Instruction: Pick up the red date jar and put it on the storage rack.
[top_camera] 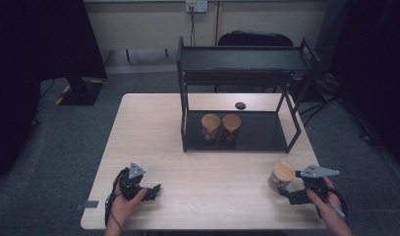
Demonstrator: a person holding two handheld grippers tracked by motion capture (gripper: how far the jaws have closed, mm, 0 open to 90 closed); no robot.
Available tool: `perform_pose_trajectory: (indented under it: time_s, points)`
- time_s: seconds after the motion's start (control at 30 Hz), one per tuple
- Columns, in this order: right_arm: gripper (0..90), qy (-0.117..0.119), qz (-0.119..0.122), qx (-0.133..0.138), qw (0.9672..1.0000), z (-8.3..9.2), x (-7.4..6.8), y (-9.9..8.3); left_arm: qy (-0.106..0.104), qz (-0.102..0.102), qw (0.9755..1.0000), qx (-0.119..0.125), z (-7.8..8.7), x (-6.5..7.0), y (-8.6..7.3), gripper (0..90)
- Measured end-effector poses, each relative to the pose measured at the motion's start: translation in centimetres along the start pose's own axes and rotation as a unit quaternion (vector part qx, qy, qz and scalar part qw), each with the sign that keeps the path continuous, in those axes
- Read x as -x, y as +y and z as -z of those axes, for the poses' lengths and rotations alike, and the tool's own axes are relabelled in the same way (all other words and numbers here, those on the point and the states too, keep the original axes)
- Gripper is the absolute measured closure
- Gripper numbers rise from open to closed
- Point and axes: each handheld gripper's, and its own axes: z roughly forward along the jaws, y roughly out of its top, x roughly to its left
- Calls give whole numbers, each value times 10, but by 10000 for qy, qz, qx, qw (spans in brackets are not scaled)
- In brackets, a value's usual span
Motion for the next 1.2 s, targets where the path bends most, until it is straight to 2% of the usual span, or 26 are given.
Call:
perform_pose_trajectory:
  time_s: [0.53, 0.77, 1.2]
  points:
    - [23, -24, 237, -260, 9994, -7, -3, -13, 5, 4, 10000, -2, 0, 0, 0, 2]
    - [21, 17, 215, -346, 9992, -10, -3, -19, 8, 7, 10000, -3, 0, 0, 0, 2]
    - [0, -1, 284, -377, 9989, -11, -1, -19, 20, 16, 10000, -2, 0, 0, 0, 2]
